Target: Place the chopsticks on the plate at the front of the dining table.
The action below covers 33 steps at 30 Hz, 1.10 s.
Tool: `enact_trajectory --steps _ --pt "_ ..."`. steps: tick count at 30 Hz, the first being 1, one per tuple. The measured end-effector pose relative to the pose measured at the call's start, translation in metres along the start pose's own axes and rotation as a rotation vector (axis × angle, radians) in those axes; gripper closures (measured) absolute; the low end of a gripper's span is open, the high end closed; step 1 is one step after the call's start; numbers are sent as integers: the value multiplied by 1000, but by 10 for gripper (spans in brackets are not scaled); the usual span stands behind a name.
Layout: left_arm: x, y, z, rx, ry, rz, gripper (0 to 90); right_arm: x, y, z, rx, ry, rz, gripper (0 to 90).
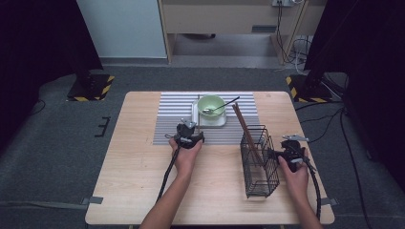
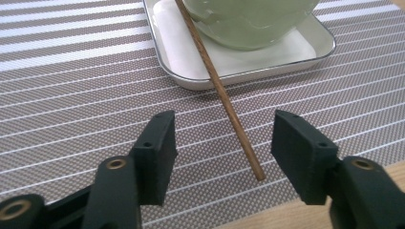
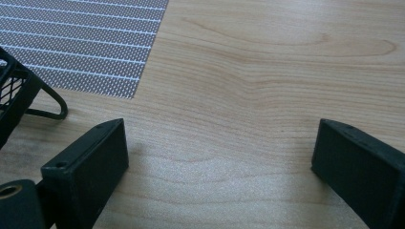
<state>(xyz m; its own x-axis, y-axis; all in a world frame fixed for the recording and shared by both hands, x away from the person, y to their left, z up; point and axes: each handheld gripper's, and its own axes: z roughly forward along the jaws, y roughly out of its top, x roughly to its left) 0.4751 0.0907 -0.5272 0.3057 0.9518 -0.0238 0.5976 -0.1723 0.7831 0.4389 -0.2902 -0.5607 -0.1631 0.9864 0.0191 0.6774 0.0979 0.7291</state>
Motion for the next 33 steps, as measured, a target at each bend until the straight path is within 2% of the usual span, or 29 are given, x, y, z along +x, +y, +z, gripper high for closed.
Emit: enact_trajectory --steps 2,6,9,13,17,19,22,24,30,33 --pt "1 -1 -2 3 -6 -2 370 0 0 0 0 0 -1 45" --pt "1 -3 -8 1 5 38 316 2 1 2 13 7 -10 5" --pt "3 -4 -11 7 -12 24 290 2 2 2 13 7 -9 5" --pt "4 -4 -15 7 1 56 268 2 2 2 14 6 -6 4" --pt "7 -2 -20 2 -16 50 245 2 1 2 13 4 -3 4" --pt "7 -2 -23 -3 -19 62 239 1 1 2 14 11 -13 9" --pt "8 -3 -28 -22 -33 58 234 -2 2 -2 33 27 -30 55" --pt "8 -4 -29 -28 -32 64 224 -4 1 -7 37 39 -50 40" --pt "10 -5 -32 -23 -47 71 181 -11 7 -26 24 79 -89 62" --pt "10 -6 -33 -12 -53 94 170 -13 12 -32 31 104 -94 82"
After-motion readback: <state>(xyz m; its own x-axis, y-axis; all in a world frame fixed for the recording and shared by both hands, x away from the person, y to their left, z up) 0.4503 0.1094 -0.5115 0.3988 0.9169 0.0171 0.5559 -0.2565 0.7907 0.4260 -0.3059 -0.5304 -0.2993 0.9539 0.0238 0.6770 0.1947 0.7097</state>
